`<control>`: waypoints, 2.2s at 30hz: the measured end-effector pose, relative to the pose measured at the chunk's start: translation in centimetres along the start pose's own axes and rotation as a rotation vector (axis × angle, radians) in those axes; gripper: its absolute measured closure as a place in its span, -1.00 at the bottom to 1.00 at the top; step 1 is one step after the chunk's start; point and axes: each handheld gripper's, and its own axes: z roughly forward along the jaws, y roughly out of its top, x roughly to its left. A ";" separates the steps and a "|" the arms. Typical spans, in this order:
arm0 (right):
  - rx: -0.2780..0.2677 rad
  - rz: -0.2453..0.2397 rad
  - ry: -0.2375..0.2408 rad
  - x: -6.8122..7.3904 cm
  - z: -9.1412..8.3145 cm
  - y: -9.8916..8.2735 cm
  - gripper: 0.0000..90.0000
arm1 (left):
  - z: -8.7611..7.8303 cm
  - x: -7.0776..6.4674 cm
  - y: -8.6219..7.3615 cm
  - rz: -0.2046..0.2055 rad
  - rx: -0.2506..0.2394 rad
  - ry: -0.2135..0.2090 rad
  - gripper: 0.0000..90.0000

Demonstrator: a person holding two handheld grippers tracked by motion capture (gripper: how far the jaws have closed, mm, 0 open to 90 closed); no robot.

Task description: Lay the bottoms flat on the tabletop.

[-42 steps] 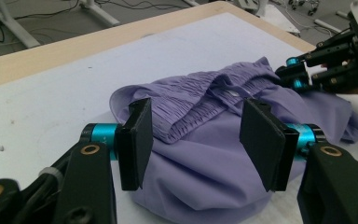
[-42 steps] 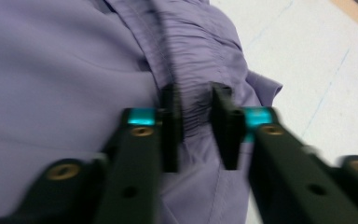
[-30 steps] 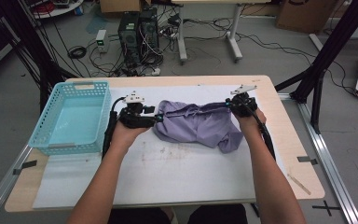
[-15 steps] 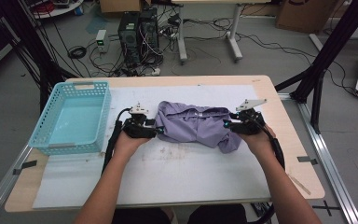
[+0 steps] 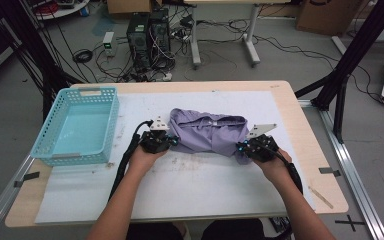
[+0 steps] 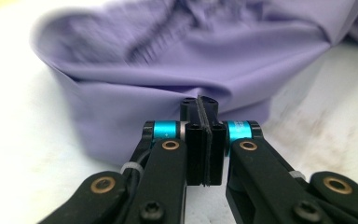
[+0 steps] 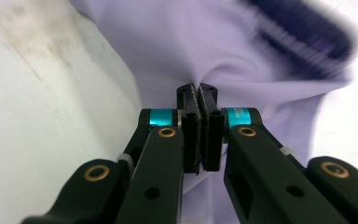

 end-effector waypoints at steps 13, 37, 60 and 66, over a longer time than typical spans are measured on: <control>-0.252 -0.032 -0.081 -0.8 -9.6 5.0 0.99 | -7.8 1.1 4.5 -0.014 -0.257 0.043 0.99; -0.024 0.102 -0.008 -2.2 -1.3 -0.2 0.48 | 0.1 2.8 0.8 -0.094 0.034 0.052 0.14; 0.008 0.232 -0.047 -3.7 1.0 -1.2 0.13 | 3.5 4.7 -0.3 -0.185 0.021 0.055 0.02; 0.103 0.228 0.038 -3.3 3.6 -1.4 0.57 | 5.1 3.5 -0.6 -0.090 0.110 0.074 0.27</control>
